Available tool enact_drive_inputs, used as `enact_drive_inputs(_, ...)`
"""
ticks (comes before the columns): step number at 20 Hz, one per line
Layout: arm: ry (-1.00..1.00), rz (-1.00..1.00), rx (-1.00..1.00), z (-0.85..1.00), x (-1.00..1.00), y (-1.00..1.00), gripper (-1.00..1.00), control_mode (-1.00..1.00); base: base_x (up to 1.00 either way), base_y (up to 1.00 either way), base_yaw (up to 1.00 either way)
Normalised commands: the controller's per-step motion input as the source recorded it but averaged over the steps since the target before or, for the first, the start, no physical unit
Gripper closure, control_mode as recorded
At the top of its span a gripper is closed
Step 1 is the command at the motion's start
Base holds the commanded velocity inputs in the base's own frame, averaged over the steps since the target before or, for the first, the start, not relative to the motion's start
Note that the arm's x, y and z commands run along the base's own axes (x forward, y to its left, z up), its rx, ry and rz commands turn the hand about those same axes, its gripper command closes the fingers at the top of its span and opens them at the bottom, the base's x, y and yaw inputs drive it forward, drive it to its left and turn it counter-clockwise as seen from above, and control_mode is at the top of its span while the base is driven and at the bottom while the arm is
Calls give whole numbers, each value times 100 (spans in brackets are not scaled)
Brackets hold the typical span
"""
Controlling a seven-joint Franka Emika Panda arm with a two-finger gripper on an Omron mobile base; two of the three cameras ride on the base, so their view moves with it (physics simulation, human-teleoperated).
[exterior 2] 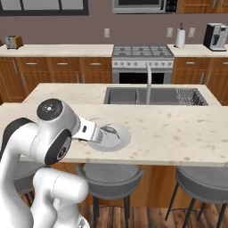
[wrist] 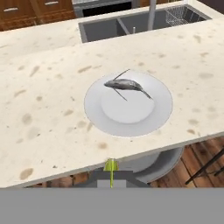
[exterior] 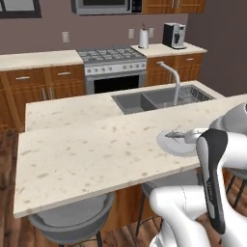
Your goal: Take the lemon wedge from the fridge and place it on the plate with fish on the dining counter.
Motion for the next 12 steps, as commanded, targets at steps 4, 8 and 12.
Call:
enact_drive_inputs(4,0,0,0,0,0,0,100,100,75,-12,-9)
enact_drive_inputs(8,14,-12,1,0,46,-31,100,-100,18,-6,-4)
enact_drive_inputs(12,26,-18,0,0,88,-26,100,-100,0,0,0)
